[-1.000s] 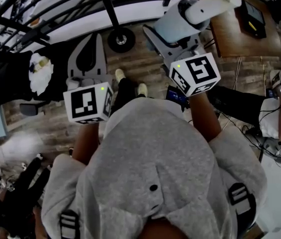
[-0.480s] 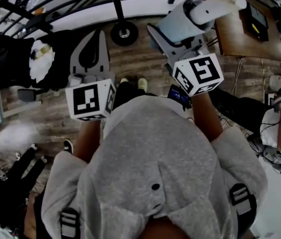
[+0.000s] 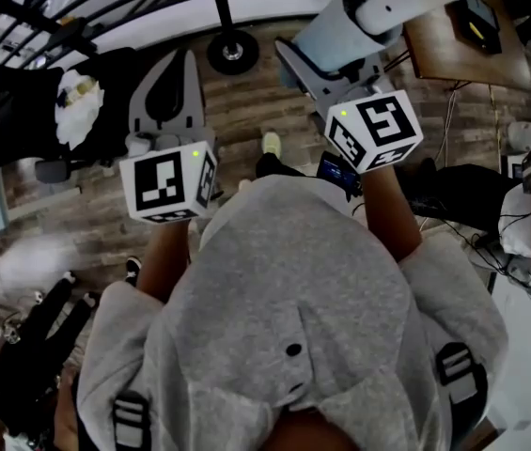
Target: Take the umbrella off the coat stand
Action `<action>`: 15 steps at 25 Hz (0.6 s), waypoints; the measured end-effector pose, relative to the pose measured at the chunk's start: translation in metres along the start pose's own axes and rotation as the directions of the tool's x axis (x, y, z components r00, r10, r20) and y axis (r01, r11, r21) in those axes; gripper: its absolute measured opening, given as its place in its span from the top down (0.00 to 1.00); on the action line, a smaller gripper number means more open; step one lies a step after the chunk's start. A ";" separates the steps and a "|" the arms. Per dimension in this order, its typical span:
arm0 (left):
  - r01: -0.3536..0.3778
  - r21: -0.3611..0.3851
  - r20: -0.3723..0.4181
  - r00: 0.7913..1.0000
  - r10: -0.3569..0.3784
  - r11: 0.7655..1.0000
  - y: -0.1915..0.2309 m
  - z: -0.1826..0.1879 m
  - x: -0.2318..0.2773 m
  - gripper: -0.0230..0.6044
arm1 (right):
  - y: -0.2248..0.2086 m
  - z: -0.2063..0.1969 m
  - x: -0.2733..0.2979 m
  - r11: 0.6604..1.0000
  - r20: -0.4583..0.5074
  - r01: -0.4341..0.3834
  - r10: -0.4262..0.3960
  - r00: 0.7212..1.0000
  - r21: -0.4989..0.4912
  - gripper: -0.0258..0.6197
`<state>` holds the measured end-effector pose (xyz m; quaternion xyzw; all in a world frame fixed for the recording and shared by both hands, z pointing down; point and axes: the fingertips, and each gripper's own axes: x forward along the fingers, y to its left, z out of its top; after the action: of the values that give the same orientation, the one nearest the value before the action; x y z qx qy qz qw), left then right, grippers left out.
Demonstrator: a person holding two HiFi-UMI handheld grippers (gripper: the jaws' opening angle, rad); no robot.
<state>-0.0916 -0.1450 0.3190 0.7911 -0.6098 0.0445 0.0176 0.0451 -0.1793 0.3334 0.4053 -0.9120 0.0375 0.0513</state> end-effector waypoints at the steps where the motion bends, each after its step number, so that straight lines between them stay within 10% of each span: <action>1: 0.000 0.001 0.001 1.000 0.000 1.000 -0.002 0.001 -0.007 0.95 | 0.004 -0.001 -0.007 1.000 -0.002 -0.001 0.001 1.000 0.002 0.53; 15: -0.001 -0.009 -0.007 1.000 0.001 1.000 -0.033 -0.002 -0.060 0.95 | 0.023 0.009 -0.073 1.000 -0.003 -0.029 0.029 1.000 -0.007 0.53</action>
<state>-0.0754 -0.0787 0.3164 0.7905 -0.6104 0.0446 0.0236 0.0761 -0.1110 0.3151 0.3917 -0.9178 0.0357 0.0537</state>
